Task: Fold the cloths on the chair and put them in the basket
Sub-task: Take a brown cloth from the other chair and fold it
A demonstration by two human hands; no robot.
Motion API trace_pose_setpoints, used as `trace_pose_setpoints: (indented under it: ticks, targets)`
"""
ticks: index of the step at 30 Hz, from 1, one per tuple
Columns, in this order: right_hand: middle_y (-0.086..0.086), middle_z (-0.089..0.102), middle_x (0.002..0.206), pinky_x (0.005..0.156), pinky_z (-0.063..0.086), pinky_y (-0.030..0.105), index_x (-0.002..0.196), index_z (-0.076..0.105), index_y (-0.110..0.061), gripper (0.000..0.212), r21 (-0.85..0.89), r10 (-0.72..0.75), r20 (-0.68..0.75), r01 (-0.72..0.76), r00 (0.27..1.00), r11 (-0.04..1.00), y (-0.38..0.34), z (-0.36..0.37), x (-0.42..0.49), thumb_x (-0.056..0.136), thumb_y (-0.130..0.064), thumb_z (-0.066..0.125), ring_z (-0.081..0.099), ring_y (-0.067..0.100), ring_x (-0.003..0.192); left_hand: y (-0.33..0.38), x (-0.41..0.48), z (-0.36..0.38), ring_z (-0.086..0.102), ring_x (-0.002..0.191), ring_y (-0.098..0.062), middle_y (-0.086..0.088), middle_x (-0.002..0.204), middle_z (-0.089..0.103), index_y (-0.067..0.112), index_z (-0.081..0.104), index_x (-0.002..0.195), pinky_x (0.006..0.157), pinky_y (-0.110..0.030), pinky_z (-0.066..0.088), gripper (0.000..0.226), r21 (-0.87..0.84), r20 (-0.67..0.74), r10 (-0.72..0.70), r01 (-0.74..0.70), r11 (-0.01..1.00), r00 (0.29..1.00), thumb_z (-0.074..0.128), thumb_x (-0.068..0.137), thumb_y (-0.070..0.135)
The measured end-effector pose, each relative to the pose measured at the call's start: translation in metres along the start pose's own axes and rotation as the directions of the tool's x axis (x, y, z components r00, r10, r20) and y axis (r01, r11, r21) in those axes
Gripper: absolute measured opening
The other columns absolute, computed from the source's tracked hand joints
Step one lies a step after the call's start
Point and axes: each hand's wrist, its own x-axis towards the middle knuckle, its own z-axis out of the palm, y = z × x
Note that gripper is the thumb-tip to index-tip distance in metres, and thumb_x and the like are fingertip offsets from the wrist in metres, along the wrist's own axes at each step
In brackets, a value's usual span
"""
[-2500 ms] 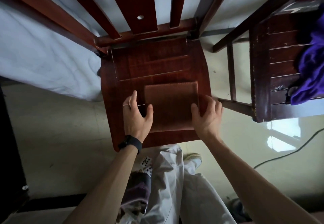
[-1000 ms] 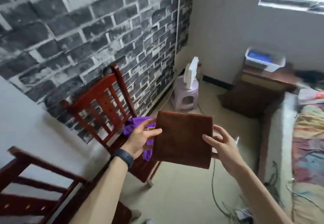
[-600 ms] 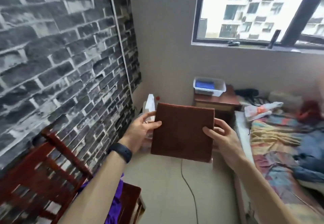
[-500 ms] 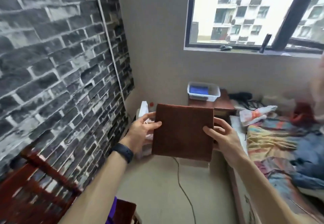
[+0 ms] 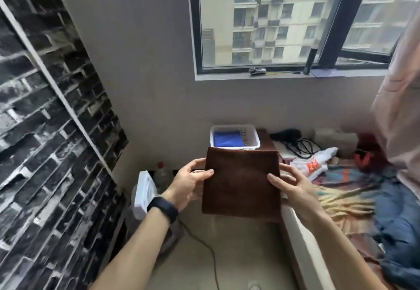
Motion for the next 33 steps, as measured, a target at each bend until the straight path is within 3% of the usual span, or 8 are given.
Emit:
trace_pose_setpoints:
  ticks: [5,9,16,23,27,30,33]
  targets:
    - [0.014,0.073,0.107,0.064,0.059,0.04,0.108,0.069,-0.022,0.026,0.007,0.065,0.008,-0.065,0.998,0.998,0.004,-0.014,0.118,0.085,-0.011,0.075,0.071,0.021,0.086,0.01,0.113,0.009,0.068,0.084,-0.017,-0.001,0.101,0.073,0.026,0.066,0.115,0.079,-0.04,0.052,0.031,0.003,-0.057,-0.045,0.045,0.999,0.997,0.07,0.087,0.015]
    - [0.01,0.074,0.105,0.061,0.06,0.04,0.115,0.066,-0.018,0.03,-0.011,0.138,0.032,-0.138,0.99,0.99,0.002,-0.02,0.2,0.087,-0.008,0.073,0.073,0.018,0.084,0.017,0.187,0.017,0.066,0.085,-0.016,-0.001,0.102,0.072,0.026,0.066,0.115,0.068,-0.033,0.053,0.031,-0.029,-0.129,-0.101,0.098,0.995,0.987,0.071,0.086,0.016]
    - [0.008,0.074,0.103,0.058,0.058,0.033,0.112,0.067,-0.017,0.026,-0.081,0.289,0.025,-0.286,0.957,0.955,0.029,-0.022,0.32,0.088,-0.009,0.073,0.072,0.012,0.08,0.012,0.296,0.011,0.066,0.079,-0.016,0.0,0.1,0.072,0.029,0.064,0.117,0.065,-0.031,0.052,0.03,-0.012,-0.187,-0.214,0.215,0.976,0.959,0.068,0.089,0.019]
    - [0.005,0.073,0.109,0.065,0.059,0.037,0.114,0.067,-0.019,0.025,-0.149,0.462,-0.011,-0.458,0.887,0.876,0.085,-0.017,0.441,0.089,-0.014,0.072,0.071,0.022,0.094,-0.012,0.417,-0.013,0.067,0.073,-0.015,-0.001,0.097,0.073,0.023,0.063,0.118,0.066,-0.032,0.052,0.027,-0.004,-0.217,-0.372,0.381,0.925,0.902,0.066,0.092,0.019]
    - [0.012,0.073,0.11,0.074,0.057,0.039,0.119,0.064,-0.013,0.028,-0.152,0.561,-0.082,-0.567,0.824,0.81,0.116,-0.011,0.516,0.092,-0.008,0.067,0.069,0.025,0.09,-0.018,0.497,-0.029,0.065,0.082,-0.019,-0.005,0.106,0.072,0.016,0.065,0.116,0.072,-0.037,0.054,0.023,-0.014,-0.222,-0.436,0.444,0.896,0.872,0.065,0.092,0.018]
    - [0.009,0.075,0.109,0.07,0.058,0.038,0.12,0.066,-0.011,0.029,-0.157,0.597,-0.118,-0.608,0.794,0.778,0.133,-0.005,0.56,0.092,-0.004,0.064,0.072,0.029,0.095,-0.02,0.547,-0.037,0.066,0.09,-0.021,-0.002,0.103,0.071,0.018,0.066,0.109,0.08,-0.043,0.055,0.016,-0.028,-0.247,-0.458,0.466,0.884,0.854,0.065,0.093,0.017]
    - [0.005,0.074,0.108,0.084,0.059,0.044,0.12,0.065,-0.012,0.031,-0.182,0.575,-0.2,-0.607,0.793,0.774,0.143,0.001,0.597,0.09,-0.002,0.065,0.071,0.025,0.099,-0.023,0.594,-0.046,0.068,0.086,-0.021,-0.005,0.101,0.072,0.017,0.065,0.112,0.074,-0.037,0.057,0.019,-0.059,-0.253,-0.503,0.505,0.861,0.826,0.06,0.095,0.01]
